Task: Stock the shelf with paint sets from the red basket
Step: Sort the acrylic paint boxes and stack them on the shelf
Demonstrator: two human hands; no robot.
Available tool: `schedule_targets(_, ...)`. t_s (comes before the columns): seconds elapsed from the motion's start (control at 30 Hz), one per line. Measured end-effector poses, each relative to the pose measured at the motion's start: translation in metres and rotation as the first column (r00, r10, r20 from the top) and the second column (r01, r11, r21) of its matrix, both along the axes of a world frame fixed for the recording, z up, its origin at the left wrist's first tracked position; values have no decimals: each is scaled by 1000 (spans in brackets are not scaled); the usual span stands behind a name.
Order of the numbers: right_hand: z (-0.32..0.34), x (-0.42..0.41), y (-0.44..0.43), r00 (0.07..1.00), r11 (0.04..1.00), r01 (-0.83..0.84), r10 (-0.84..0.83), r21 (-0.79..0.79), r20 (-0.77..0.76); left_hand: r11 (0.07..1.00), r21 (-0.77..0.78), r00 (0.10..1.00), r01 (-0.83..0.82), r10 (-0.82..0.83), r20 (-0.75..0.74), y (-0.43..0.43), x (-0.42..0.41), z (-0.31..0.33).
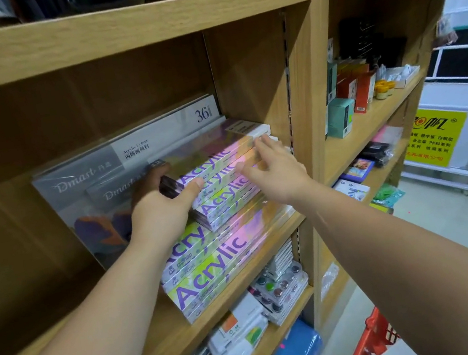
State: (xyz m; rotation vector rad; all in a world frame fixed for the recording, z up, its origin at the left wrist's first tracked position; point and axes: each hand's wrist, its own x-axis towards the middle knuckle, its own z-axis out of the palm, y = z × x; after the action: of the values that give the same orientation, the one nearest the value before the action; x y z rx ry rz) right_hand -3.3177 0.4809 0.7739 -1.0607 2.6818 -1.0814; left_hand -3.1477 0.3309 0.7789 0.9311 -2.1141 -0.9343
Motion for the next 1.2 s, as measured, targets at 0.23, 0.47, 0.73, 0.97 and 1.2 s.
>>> schedule_targets(0.23,-6,-1,2,999,987,32,-28,-156,27,993,-40,994,110,-109,13,-8,18,-4)
schedule_targets(0.47,3,-3,-11,996,999,-10,13,41,-89,982,-166,990,91,-70,126,-15,13,-1)
schedule_targets(0.73,-13,3,0,999,983,-5,-2,-186,-40,936,-310,982,164,-125,142,-9,14,4)
schedule_targets(0.97,-3,-9,7,989,965,-116,134,-234,63,948,-132,956,291,-283,71,-11,20,8)
schedule_targets(1.2,-7,-6,9,990,968,-114,130,-224,56,970,-181,969,162,-121,215,-7,27,22)
